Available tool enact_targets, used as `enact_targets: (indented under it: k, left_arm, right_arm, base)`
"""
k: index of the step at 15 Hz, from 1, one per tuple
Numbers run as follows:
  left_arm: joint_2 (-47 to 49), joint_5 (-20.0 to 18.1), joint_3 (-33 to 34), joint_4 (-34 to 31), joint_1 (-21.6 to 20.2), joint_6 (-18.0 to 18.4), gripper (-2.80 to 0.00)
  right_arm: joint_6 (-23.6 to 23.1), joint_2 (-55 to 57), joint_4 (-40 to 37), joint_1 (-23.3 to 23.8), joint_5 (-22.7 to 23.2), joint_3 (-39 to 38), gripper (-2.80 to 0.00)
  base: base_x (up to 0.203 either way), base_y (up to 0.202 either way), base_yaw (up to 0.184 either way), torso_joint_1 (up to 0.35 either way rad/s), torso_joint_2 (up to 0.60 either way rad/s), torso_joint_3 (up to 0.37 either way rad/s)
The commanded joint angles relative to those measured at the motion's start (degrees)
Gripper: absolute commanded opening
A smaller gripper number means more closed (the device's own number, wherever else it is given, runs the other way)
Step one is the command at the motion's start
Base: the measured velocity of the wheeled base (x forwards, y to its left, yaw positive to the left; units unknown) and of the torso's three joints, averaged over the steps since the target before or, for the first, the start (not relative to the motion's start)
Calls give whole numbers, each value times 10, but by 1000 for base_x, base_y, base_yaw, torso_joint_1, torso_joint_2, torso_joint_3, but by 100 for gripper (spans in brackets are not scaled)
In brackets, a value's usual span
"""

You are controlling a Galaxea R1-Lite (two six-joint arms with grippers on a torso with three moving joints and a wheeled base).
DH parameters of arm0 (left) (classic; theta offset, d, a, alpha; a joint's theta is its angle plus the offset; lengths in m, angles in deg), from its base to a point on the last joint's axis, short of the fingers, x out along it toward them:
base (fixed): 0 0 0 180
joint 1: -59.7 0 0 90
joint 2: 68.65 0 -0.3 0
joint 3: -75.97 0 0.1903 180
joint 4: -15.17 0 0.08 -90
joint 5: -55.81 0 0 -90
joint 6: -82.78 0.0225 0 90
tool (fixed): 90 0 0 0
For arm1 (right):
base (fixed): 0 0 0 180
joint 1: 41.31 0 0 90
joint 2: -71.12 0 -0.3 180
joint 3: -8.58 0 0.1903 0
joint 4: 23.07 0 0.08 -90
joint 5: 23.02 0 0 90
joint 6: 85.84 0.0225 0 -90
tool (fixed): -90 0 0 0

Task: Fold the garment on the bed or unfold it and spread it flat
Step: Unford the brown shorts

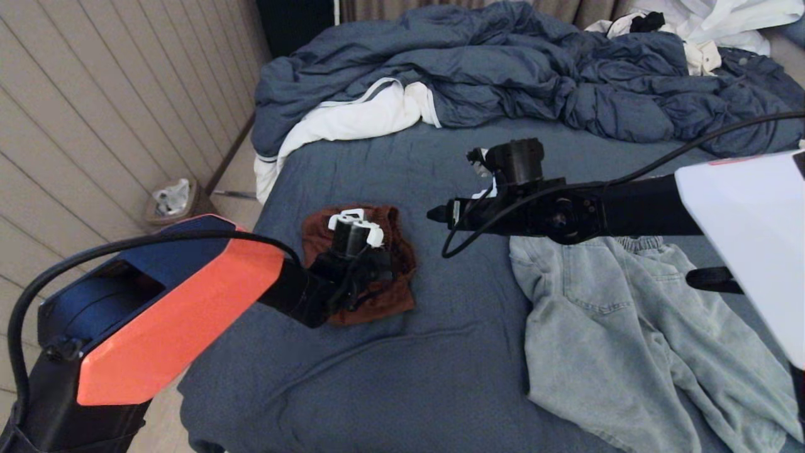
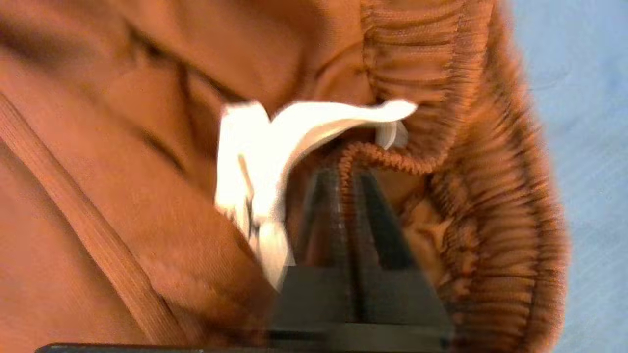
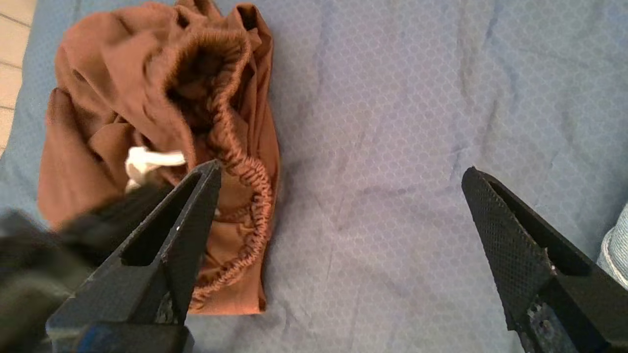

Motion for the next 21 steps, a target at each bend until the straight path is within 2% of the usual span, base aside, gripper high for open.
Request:
enact_targets:
  k: [1,7,13,17,21]
  left_arm:
    - [-51,1,6,2,-2,-2,-280]
    - [-189,1,33,-12,-3,-3,-280]
    - [-214,-6,9,-42,-62,0,-280]
    - [-214,-25,-5,-52,-118,24,-280]
    - [-206,-33,-5,-49,-150,28,-280]
  right_arm:
    - [1,4,0,-2,0,0,0]
    - [2,17,10,-10,0,-9,0]
    - [7,25,34,-27,0,-26,0]
    - [7,39,40,-48,1,-39,0]
    - [7,54,41,-65,1,-46,0]
  base:
    - [0,0,0,0,0,0]
    - [0,0,0,0,0,0]
    - [0,0,0,0,0,0]
    - [0,0,0,0,0,0]
    - [0,0,0,0,0,0]
